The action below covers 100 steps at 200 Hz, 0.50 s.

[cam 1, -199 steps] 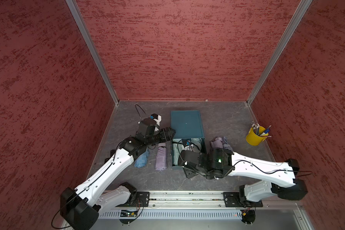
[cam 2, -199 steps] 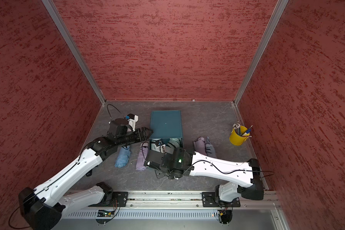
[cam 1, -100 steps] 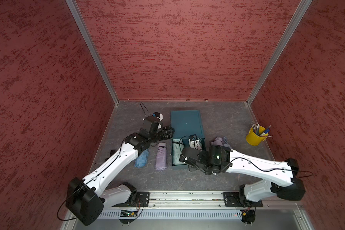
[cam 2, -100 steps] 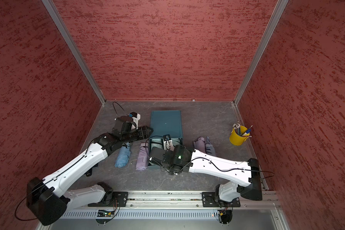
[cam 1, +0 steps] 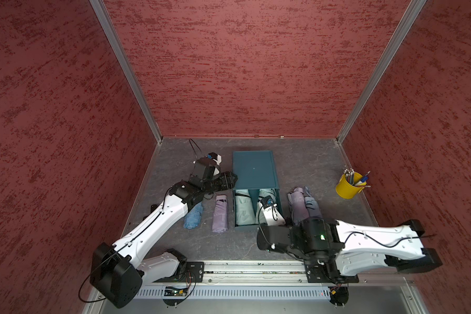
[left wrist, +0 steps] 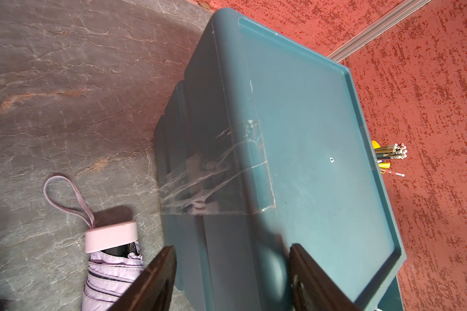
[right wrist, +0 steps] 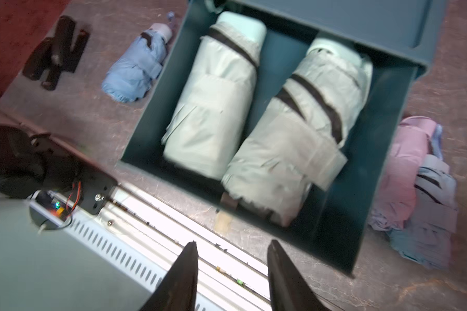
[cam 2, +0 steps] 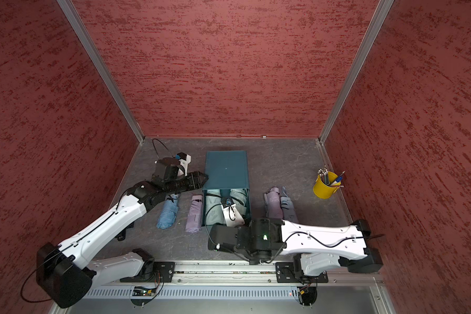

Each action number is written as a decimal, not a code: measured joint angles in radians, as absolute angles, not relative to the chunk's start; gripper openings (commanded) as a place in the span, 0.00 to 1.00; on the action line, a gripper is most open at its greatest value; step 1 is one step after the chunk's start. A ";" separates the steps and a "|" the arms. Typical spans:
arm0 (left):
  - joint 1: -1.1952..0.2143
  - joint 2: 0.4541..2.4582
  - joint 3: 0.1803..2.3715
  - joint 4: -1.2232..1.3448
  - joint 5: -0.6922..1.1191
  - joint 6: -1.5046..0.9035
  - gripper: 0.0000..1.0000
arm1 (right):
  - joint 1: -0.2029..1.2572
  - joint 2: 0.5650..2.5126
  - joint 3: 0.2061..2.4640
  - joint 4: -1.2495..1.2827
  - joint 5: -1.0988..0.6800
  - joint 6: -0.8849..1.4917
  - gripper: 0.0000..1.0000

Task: Place the umbrella in the drawer by color
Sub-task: Close the drawer in the storage box.

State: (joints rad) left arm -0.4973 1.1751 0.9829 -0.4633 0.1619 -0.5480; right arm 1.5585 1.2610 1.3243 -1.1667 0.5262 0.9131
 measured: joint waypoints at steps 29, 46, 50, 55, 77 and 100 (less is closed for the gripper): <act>-0.493 1.175 0.983 -0.463 0.177 -0.548 0.66 | 1.616 1.249 1.208 -1.053 0.553 0.913 0.60; -0.492 1.176 0.983 -0.463 0.182 -0.547 0.65 | 1.618 1.291 1.174 -0.994 0.590 0.920 0.62; -0.492 1.176 0.983 -0.463 0.182 -0.546 0.65 | 1.619 1.299 1.169 -0.986 0.597 0.921 0.62; -0.492 1.176 0.983 -0.463 0.184 -0.545 0.65 | 1.619 1.309 1.164 -0.974 0.609 0.924 0.62; -0.494 1.180 0.983 -0.456 0.191 -0.541 0.61 | 1.612 1.322 1.148 -0.935 0.656 0.940 0.60; -0.505 1.187 0.983 -0.446 0.195 -0.538 0.57 | 1.600 1.319 1.142 -0.910 0.667 0.970 0.55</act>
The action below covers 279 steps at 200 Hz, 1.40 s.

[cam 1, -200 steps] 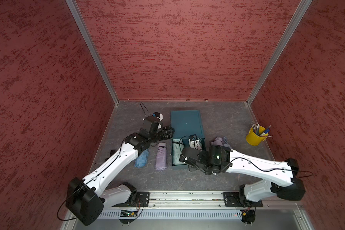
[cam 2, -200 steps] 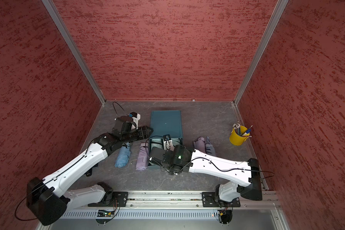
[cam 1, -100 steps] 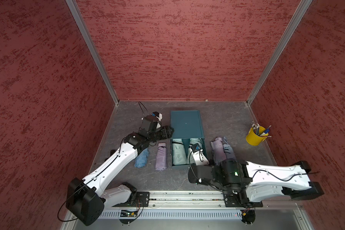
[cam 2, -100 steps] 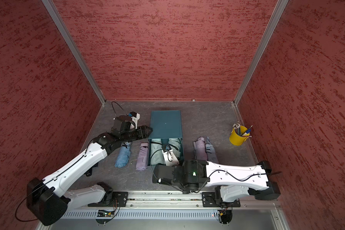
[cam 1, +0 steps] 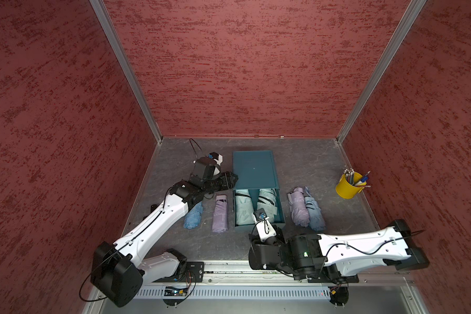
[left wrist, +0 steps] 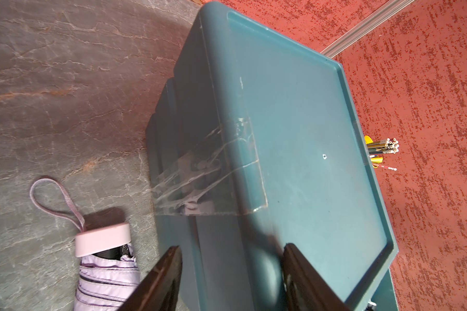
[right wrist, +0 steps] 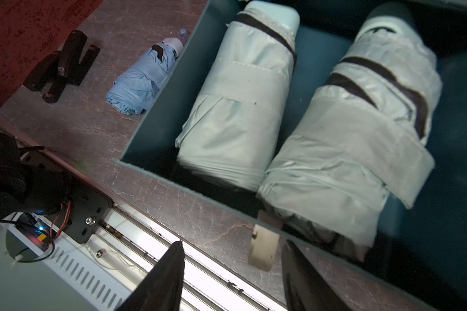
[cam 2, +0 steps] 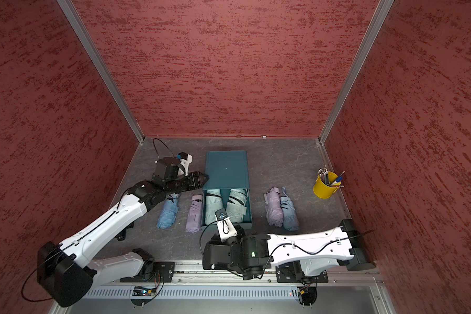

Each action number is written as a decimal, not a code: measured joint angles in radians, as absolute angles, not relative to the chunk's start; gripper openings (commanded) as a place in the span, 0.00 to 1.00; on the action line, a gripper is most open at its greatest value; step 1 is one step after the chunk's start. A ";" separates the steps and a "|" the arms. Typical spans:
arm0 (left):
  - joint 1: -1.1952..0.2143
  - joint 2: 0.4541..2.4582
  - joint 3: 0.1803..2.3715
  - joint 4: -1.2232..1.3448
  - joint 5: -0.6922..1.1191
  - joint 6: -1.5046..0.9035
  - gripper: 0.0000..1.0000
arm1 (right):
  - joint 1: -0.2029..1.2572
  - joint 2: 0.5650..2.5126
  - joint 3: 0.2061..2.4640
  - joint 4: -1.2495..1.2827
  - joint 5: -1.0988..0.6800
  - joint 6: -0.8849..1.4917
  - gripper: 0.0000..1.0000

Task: Place the umbrella in the drawer by color
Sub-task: Close the drawer in the storage box.

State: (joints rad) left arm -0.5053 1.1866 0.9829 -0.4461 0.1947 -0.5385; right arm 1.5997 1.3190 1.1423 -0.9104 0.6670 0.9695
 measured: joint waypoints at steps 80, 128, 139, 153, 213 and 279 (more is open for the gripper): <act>-0.547 1.193 0.982 -0.406 0.182 -0.522 0.40 | 1.579 1.335 1.123 -0.840 0.664 0.997 0.32; -0.551 1.191 0.981 -0.402 0.167 -0.518 0.36 | 1.520 1.335 1.125 -0.786 0.651 0.971 0.33; -0.554 1.190 0.981 -0.400 0.161 -0.515 0.34 | 1.502 1.335 1.126 -0.772 0.650 0.960 0.36; -0.557 1.189 0.981 -0.400 0.153 -0.511 0.34 | 1.480 1.340 1.135 -0.763 0.650 0.943 0.39; -0.561 1.184 0.981 -0.400 0.135 -0.493 0.31 | 1.333 1.380 1.156 -0.656 0.628 0.848 0.44; -0.562 1.179 0.978 -0.399 0.131 -0.479 0.32 | 1.224 1.427 1.118 -0.433 0.624 0.736 0.55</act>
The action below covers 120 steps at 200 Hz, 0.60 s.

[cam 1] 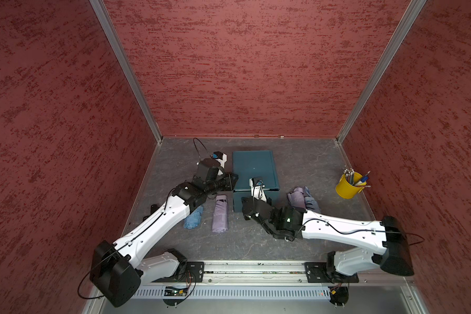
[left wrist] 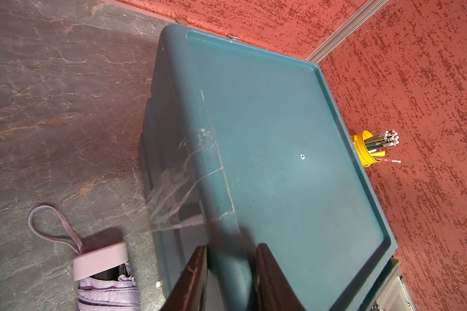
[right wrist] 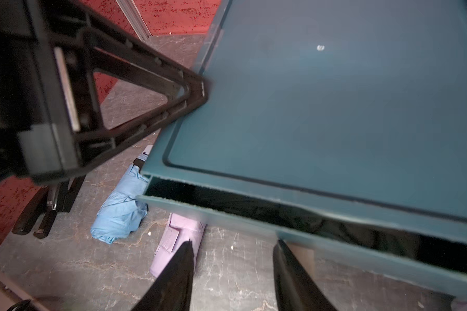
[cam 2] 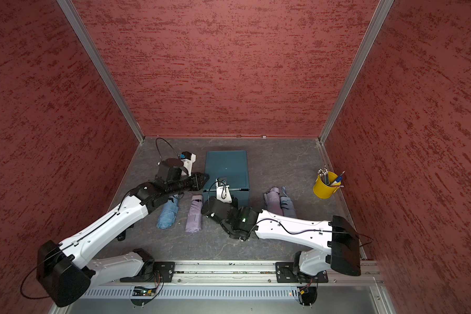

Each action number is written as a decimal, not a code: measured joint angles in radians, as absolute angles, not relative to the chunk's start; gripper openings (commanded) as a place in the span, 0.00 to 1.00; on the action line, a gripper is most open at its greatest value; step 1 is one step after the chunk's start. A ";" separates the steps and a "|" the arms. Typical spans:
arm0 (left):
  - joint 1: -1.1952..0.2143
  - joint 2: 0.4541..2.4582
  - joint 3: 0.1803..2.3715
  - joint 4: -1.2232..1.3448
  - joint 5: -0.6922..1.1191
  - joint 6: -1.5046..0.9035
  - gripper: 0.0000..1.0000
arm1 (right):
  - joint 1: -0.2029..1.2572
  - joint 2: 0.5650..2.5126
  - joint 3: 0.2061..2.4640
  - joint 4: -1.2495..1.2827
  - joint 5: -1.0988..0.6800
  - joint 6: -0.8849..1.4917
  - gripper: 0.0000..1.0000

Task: Place the umbrella in the drawer by color
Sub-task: Close the drawer in the storage box.

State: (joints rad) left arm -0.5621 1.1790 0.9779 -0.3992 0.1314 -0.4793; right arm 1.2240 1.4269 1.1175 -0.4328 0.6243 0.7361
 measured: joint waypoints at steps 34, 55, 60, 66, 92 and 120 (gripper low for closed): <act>-0.562 1.178 0.976 -0.398 0.132 -0.471 0.33 | 1.220 1.441 1.093 -0.367 0.637 0.722 0.60; -0.562 1.176 0.972 -0.392 0.133 -0.463 0.34 | 1.220 1.441 1.081 -0.344 0.660 0.725 0.64; -0.563 1.175 0.970 -0.391 0.133 -0.461 0.34 | 1.220 1.441 1.078 -0.340 0.665 0.725 0.65; -0.563 1.174 0.969 -0.390 0.133 -0.459 0.34 | 1.220 1.441 1.077 -0.339 0.669 0.726 0.66; -0.563 1.172 0.967 -0.387 0.133 -0.454 0.35 | 1.220 1.444 1.077 -0.333 0.682 0.725 0.67; -0.563 1.172 0.967 -0.388 0.135 -0.451 0.36 | 1.221 1.462 1.077 -0.347 0.680 0.730 0.63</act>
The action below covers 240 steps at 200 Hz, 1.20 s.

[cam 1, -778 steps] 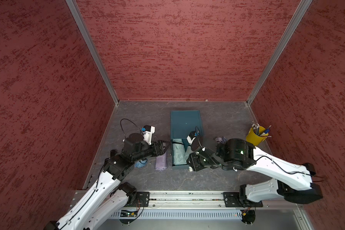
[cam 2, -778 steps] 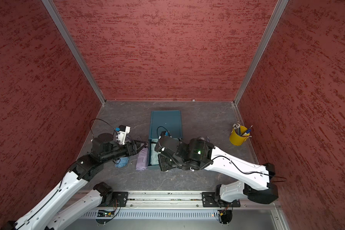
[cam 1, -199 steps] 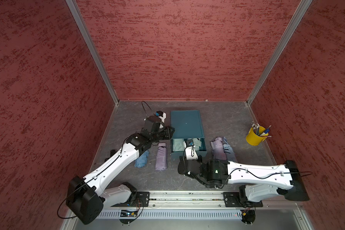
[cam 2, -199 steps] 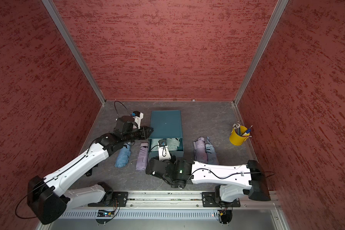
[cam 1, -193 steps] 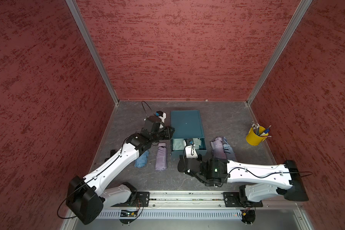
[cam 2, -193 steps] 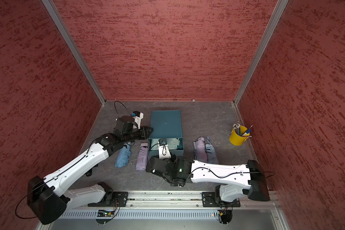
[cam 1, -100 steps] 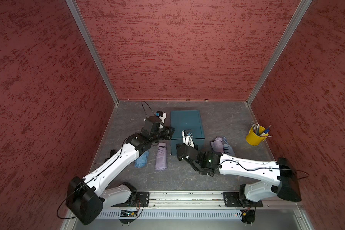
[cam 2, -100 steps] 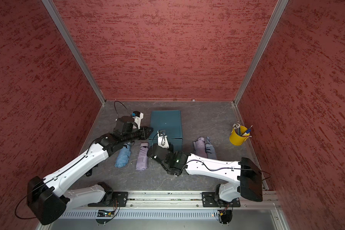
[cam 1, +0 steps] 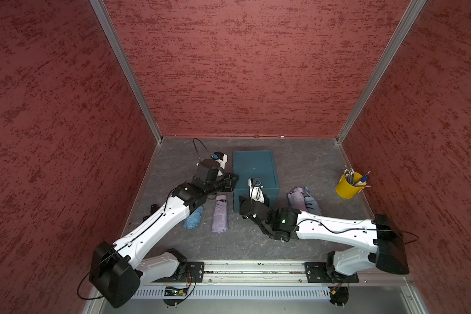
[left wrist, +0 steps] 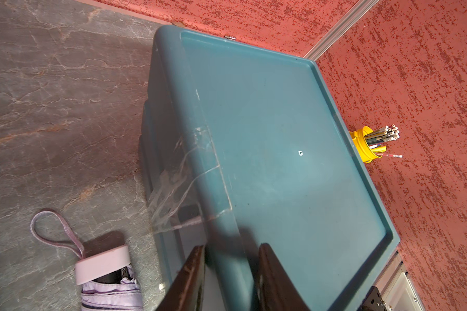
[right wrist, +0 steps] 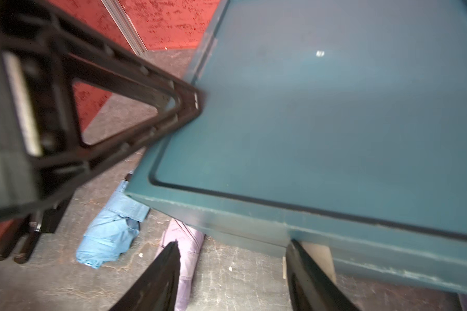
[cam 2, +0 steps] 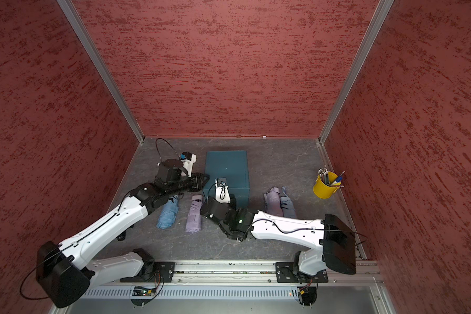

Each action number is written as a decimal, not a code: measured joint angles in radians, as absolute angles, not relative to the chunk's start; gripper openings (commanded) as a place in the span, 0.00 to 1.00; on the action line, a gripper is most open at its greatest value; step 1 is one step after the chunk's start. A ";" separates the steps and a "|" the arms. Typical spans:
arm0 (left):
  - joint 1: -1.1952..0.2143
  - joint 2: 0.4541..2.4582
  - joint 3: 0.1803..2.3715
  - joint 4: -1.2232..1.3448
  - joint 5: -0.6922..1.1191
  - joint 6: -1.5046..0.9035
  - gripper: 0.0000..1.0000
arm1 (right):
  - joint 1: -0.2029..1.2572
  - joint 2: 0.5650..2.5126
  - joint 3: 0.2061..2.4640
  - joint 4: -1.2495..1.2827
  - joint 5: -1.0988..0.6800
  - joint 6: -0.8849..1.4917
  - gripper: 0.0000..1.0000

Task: Place the umbrella in the drawer by color
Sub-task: Close the drawer in the storage box, then open the drawer in the storage box.

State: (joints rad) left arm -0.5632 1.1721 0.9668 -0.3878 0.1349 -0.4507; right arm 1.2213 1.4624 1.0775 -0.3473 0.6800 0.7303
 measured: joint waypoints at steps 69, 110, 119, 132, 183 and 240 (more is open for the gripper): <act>-0.560 1.172 0.967 -0.390 0.149 -0.451 0.37 | 1.236 1.127 0.540 -0.076 0.581 0.972 0.61; -0.551 1.172 0.967 -0.392 0.155 -0.451 0.37 | 1.217 1.251 0.399 0.209 0.497 1.094 0.60; -0.550 1.172 0.967 -0.392 0.157 -0.451 0.37 | 1.213 1.281 0.388 0.281 0.496 1.111 0.59; -0.550 1.172 0.967 -0.392 0.158 -0.451 0.37 | 1.211 1.315 0.373 0.383 0.498 1.127 0.59; -0.549 1.172 0.967 -0.392 0.159 -0.451 0.37 | 1.206 1.349 0.354 0.604 0.528 1.137 0.62; -0.549 1.172 0.967 -0.393 0.159 -0.451 0.37 | 1.192 1.348 0.341 0.650 0.551 1.167 0.51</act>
